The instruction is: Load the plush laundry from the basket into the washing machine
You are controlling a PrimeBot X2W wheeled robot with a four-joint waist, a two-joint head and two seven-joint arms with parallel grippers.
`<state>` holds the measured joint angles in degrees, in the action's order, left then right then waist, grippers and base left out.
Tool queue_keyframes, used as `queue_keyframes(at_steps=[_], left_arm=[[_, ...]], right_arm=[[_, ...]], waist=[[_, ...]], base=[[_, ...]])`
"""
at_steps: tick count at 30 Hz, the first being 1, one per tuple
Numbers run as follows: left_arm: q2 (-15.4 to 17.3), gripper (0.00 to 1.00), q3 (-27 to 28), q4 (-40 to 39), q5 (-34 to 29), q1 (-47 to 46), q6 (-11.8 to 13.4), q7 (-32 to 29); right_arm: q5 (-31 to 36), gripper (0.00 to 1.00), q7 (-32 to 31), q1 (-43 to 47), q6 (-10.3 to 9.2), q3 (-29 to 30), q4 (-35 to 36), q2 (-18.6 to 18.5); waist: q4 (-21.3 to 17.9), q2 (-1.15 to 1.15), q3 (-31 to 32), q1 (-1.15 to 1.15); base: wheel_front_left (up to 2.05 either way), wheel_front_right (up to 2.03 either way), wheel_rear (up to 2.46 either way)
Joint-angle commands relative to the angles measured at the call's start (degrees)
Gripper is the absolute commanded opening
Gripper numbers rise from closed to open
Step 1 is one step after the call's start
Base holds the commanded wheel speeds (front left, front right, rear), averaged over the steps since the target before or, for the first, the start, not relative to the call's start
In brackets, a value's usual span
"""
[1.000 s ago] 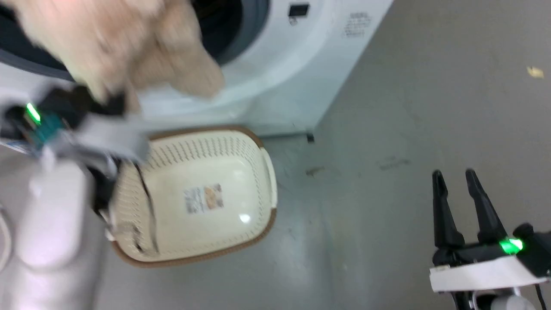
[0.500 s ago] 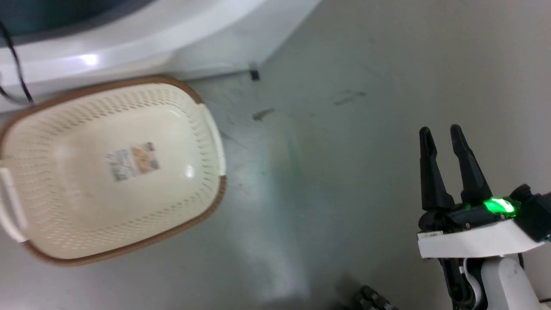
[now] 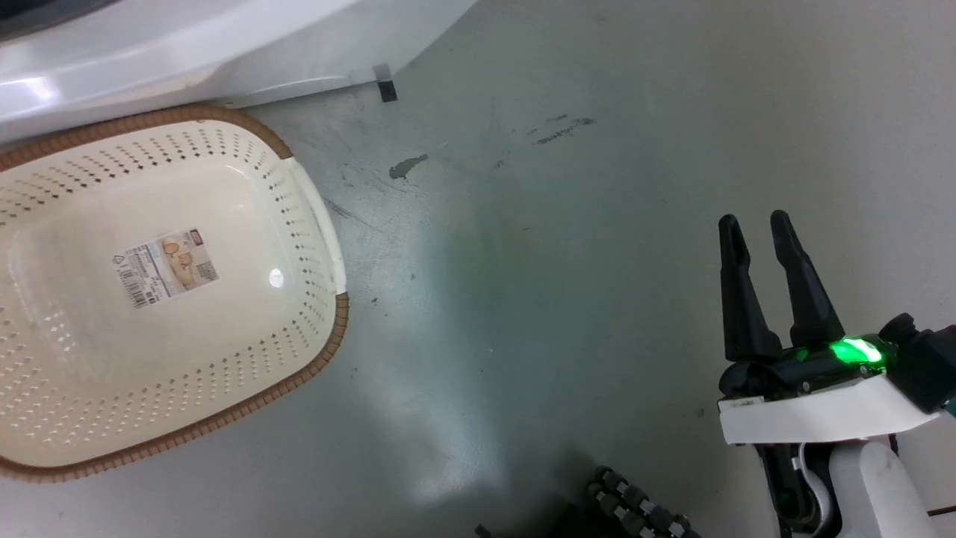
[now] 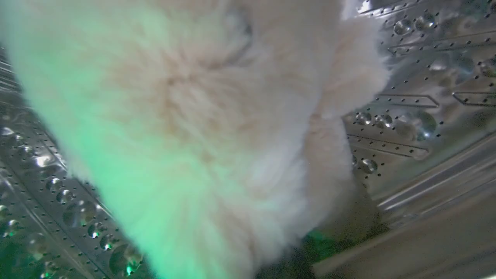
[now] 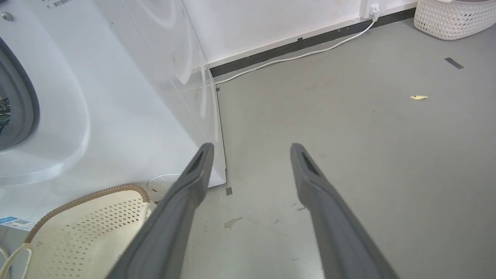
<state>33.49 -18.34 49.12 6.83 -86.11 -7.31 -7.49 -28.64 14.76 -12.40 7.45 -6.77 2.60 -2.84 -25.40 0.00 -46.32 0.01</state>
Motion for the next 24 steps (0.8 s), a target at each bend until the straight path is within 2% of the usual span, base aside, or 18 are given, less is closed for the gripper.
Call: queue_keyframes(at_steps=[1, 8, 16, 20, 24], left_arm=[[-0.06, 1.00, -0.48, 0.67, 0.34, -1.67, -0.17, 1.44], [-1.97, 1.00, -0.88, 4.48, 2.06, 0.22, 0.06, 9.54], [-6.35, 1.00, -1.49, 6.53, 5.66, 13.05, 0.01, 20.77], [-8.79, 1.00, -1.21, 2.09, 8.25, 22.69, -0.08, 22.36], [-11.03, 1.00, -0.59, -7.91, 9.90, 34.04, -0.11, 22.45]], right_arm=[[0.22, 1.00, 0.24, -1.42, 0.03, 0.18, -0.08, -0.04], [2.68, 1.00, 0.24, -1.29, 0.03, 2.43, -0.04, -0.04], [7.65, 1.00, 0.24, 2.59, 0.03, 5.57, -0.65, -0.04], [10.37, 1.00, 0.24, 5.69, 0.03, 6.91, -0.85, -0.04], [13.35, 1.00, 0.24, 8.64, 0.03, 7.29, -1.10, -0.04]], waist=[[0.41, 0.00, 0.41, -0.01], [3.11, 0.00, 4.52, -0.01], [9.26, 0.00, 16.70, -0.01], [12.74, 0.00, 23.69, -0.01], [16.54, 0.00, 29.82, -0.01]], base=[[0.00, 0.00, 0.00], [0.00, 0.00, 0.00], [0.00, 0.00, 0.00], [0.00, 0.00, 0.00], [0.00, 0.00, 0.00]])
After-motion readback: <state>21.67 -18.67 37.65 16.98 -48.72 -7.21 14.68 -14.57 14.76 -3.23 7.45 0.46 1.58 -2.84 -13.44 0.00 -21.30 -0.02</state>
